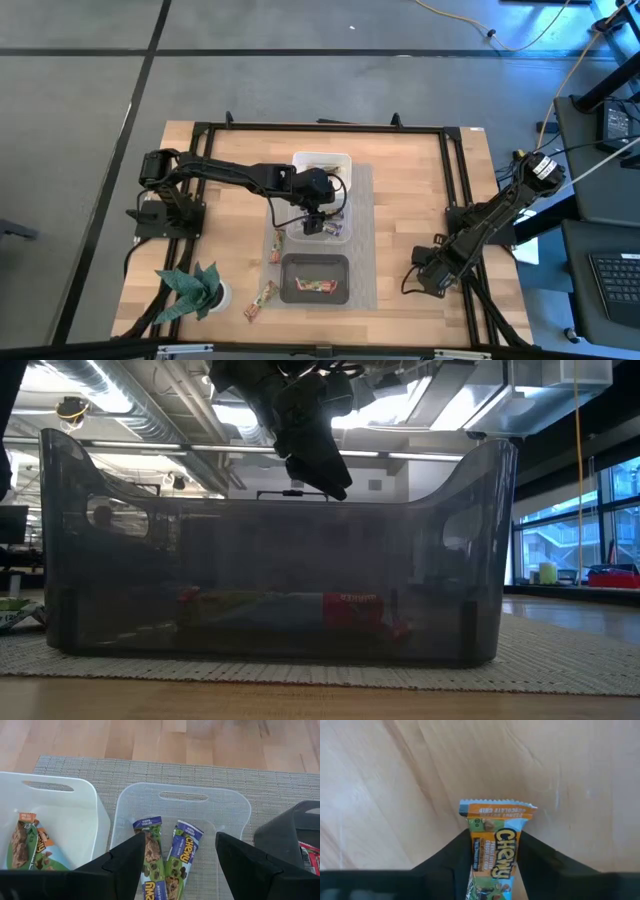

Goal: Pick and place Granola Bars by type
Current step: Put the yellow granola bar into the white bin

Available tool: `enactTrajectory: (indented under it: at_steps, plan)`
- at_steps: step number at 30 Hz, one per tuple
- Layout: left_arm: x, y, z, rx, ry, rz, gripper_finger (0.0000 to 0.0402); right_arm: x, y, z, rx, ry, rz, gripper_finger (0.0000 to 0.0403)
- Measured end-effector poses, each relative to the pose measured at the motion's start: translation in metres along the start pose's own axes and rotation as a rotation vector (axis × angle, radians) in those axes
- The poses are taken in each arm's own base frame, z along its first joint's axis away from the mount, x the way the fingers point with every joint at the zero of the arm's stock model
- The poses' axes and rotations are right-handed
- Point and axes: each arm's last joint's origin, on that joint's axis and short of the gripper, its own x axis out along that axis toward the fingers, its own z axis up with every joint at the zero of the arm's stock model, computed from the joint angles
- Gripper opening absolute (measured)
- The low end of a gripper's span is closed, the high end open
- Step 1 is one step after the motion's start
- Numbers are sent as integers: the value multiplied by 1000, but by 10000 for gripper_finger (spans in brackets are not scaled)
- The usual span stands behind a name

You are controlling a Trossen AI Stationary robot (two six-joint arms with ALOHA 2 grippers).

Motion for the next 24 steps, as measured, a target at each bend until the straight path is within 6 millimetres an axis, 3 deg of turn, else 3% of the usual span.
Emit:
enactTrajectory:
  at_steps: [11, 19, 24]
  plan:
    - [0, 0, 0, 3, 2, 0, 235, -11, 14, 8, 1, -78, 56, 138]
    - [-6, 1, -2, 25, 21, 2, 235, -37, 29, 29, 47, -368, 31, 138]
    - [-32, -1, 2, 29, -7, 2, 235, -68, 32, 58, 144, -628, -30, 138]
